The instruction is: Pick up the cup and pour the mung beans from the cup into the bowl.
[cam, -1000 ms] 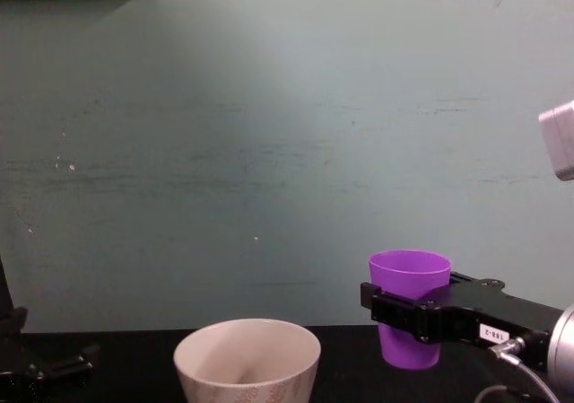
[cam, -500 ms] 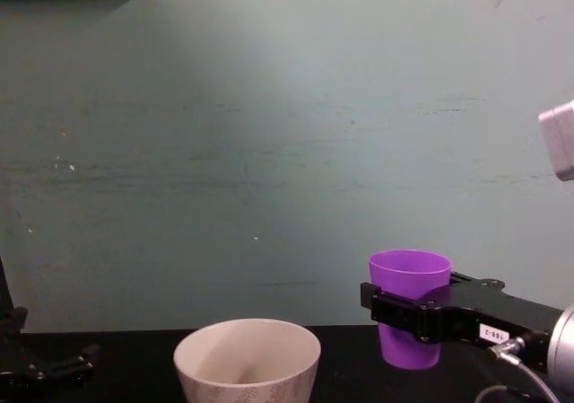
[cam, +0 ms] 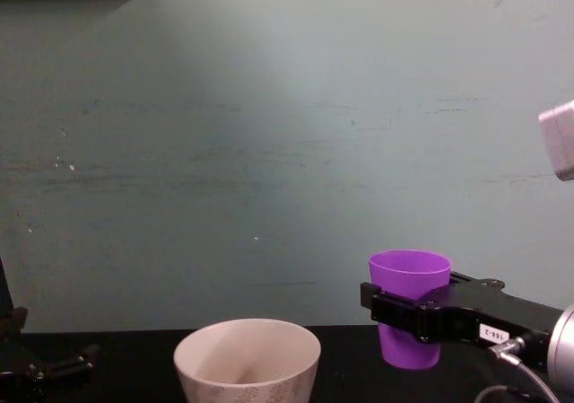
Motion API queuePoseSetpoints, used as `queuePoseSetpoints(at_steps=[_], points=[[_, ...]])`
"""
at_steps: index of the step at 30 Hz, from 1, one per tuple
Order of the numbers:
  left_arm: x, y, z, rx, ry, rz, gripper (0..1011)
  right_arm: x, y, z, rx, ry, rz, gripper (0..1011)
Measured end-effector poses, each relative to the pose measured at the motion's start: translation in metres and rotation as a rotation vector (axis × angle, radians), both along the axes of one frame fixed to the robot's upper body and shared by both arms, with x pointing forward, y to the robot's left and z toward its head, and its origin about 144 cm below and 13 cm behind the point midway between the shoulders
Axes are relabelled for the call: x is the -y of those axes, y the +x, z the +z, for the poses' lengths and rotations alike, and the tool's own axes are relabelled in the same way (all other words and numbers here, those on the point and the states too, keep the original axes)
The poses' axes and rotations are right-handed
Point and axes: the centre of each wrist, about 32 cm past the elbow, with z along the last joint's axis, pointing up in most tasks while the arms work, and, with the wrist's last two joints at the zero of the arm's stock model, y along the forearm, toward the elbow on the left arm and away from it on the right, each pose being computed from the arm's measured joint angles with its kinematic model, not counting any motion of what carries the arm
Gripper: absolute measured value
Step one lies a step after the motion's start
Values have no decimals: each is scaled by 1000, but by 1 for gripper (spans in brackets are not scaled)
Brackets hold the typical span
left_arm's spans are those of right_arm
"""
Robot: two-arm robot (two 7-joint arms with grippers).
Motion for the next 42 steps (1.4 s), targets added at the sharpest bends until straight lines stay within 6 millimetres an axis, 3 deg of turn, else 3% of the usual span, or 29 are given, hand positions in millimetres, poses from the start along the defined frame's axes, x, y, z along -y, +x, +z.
queuePoseSetpoints(at_steps=[42], points=[[0,0,0,0,0,0,1000,0,0,0,0,0,0,734]])
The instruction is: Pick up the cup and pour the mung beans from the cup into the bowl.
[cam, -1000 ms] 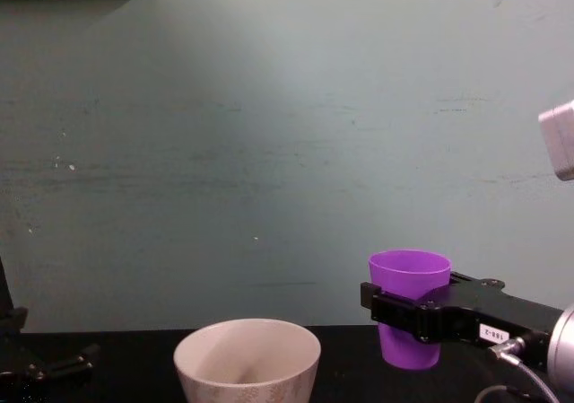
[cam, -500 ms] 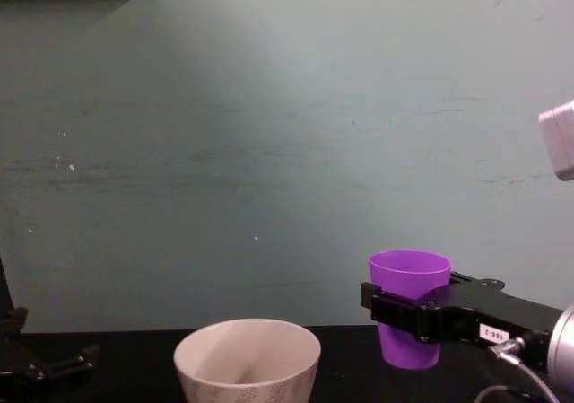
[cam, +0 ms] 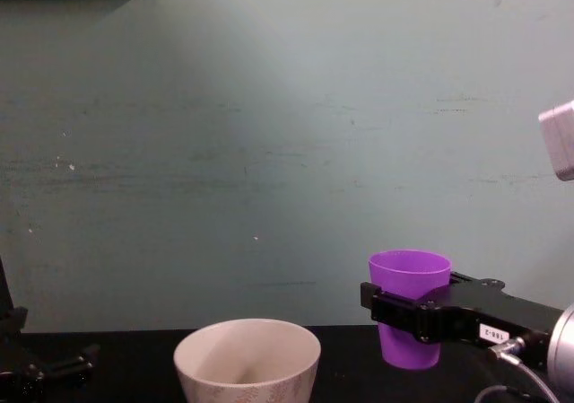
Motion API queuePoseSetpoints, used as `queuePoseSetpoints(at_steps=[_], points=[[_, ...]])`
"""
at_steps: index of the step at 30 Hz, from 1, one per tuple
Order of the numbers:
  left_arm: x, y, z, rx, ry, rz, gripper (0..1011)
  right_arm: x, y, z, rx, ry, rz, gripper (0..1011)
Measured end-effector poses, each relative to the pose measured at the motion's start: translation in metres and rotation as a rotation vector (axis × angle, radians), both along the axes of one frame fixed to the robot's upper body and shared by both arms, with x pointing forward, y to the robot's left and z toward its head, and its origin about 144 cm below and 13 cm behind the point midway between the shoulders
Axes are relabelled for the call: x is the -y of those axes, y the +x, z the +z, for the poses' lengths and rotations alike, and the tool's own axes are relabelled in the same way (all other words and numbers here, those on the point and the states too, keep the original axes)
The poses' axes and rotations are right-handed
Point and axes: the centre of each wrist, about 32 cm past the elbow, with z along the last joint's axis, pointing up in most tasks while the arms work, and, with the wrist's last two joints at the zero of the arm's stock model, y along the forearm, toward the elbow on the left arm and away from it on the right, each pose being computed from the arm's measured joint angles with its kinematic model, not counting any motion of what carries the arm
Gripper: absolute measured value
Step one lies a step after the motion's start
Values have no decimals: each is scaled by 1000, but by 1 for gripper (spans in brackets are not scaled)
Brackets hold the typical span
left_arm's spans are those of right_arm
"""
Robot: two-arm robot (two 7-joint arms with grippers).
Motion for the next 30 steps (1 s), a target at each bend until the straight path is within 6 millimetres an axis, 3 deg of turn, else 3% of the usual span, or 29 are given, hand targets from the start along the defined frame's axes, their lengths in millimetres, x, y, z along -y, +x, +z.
queuePoseSetpoints(at_steps=[30], points=[[0,0,0,0,0,0,1000,0,0,0,0,0,0,734]])
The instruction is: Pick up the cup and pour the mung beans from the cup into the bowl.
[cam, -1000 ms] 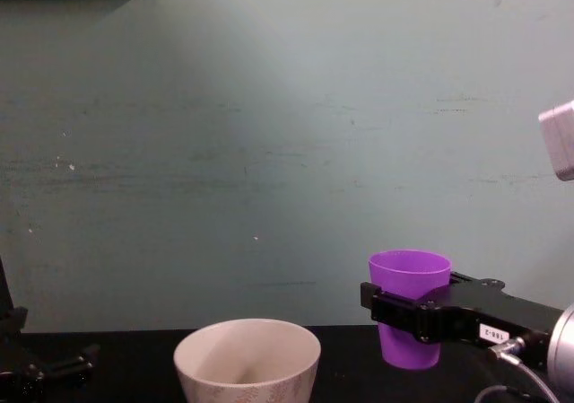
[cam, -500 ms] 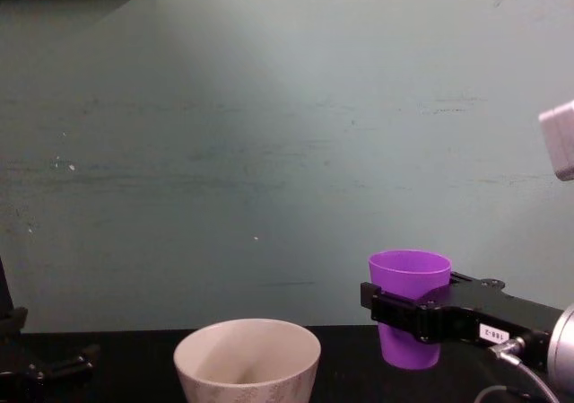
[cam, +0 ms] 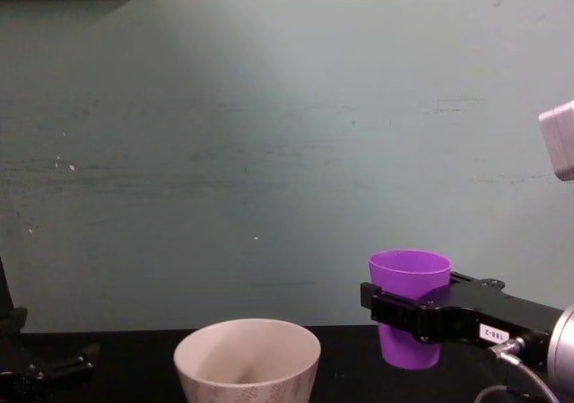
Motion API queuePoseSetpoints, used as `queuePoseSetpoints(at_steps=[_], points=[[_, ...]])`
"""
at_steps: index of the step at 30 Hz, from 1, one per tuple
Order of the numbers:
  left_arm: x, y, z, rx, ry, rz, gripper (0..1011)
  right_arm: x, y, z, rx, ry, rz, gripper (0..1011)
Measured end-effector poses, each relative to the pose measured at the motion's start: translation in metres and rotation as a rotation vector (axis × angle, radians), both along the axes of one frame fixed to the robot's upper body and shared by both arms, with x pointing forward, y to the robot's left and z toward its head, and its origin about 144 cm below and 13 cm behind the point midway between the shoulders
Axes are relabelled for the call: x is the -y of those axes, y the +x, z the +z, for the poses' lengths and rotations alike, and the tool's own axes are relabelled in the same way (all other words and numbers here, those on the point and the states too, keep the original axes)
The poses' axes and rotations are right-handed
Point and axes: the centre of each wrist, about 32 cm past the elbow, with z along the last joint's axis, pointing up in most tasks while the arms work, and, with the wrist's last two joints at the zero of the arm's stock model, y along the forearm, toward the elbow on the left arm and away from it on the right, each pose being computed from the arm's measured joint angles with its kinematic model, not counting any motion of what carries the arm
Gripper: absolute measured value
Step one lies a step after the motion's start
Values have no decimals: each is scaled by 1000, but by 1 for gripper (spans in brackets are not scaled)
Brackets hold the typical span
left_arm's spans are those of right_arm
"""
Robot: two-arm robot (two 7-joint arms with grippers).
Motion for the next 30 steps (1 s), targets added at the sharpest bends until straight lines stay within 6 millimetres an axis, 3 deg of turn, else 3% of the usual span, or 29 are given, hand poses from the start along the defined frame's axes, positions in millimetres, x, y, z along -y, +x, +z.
queuePoseSetpoints(at_steps=[19,30], points=[[0,0,0,0,0,0,1000,-3,2,3,14,-32,1,734],[0,0,0,0,0,0,1000,-24,8,25,115,-255,-3,734]])
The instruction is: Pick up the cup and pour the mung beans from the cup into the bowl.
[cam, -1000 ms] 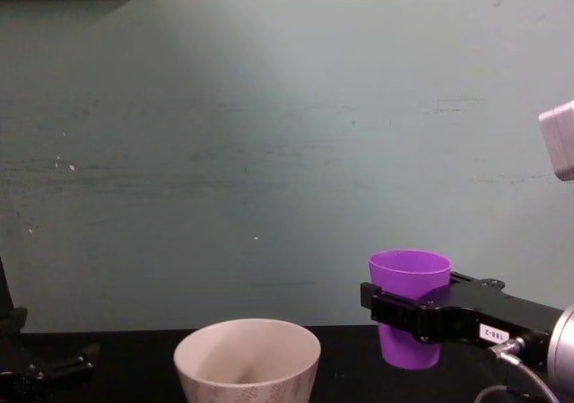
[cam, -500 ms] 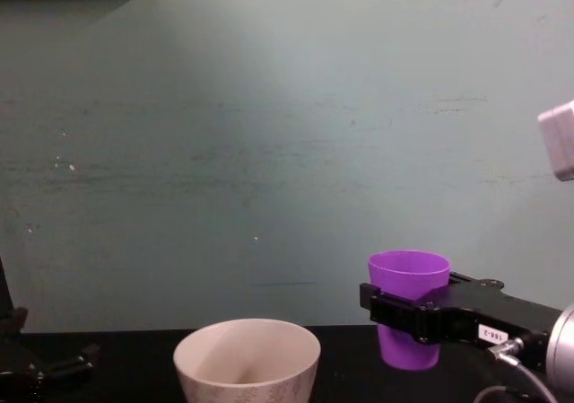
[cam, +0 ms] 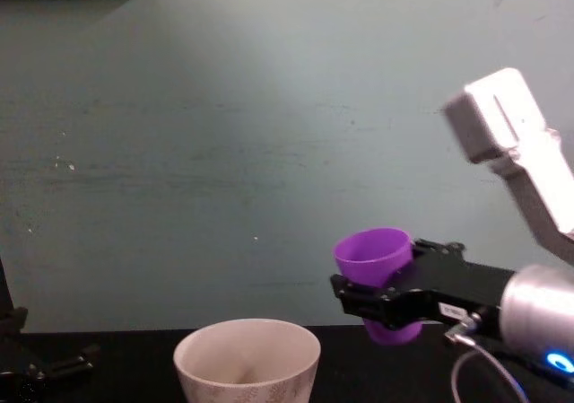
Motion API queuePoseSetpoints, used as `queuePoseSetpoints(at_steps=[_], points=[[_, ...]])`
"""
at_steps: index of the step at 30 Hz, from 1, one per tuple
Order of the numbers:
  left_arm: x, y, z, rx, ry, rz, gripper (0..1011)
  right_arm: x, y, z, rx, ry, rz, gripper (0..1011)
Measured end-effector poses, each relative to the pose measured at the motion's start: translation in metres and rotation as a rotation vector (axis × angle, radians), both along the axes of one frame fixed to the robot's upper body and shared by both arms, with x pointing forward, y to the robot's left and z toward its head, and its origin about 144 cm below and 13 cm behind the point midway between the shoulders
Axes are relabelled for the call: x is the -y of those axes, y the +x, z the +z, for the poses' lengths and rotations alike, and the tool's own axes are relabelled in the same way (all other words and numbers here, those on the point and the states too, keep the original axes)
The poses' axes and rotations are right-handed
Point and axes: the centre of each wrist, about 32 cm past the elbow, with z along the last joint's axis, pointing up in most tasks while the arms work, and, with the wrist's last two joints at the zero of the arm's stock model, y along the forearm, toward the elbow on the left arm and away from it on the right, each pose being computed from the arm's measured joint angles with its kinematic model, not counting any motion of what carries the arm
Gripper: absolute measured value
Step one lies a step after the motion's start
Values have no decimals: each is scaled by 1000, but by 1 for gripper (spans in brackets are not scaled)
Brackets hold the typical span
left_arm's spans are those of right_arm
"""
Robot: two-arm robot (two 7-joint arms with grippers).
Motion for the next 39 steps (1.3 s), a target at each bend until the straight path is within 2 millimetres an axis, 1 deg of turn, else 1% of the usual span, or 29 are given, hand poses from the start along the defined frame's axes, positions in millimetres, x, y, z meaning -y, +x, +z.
queuePoseSetpoints(at_steps=[9,13,18,22,30,39], points=[[0,0,0,0,0,0,1000,-28,5,16,97,-212,17,734],[0,0,0,0,0,0,1000,-44,7,24,135,-328,27,734],[0,0,0,0,0,0,1000,-60,9,29,177,-452,39,734],[0,0,0,0,0,0,1000,-70,8,29,208,-527,43,734],[0,0,0,0,0,0,1000,-83,11,27,271,-656,29,734],[0,0,0,0,0,0,1000,-89,17,25,320,-750,22,734]])
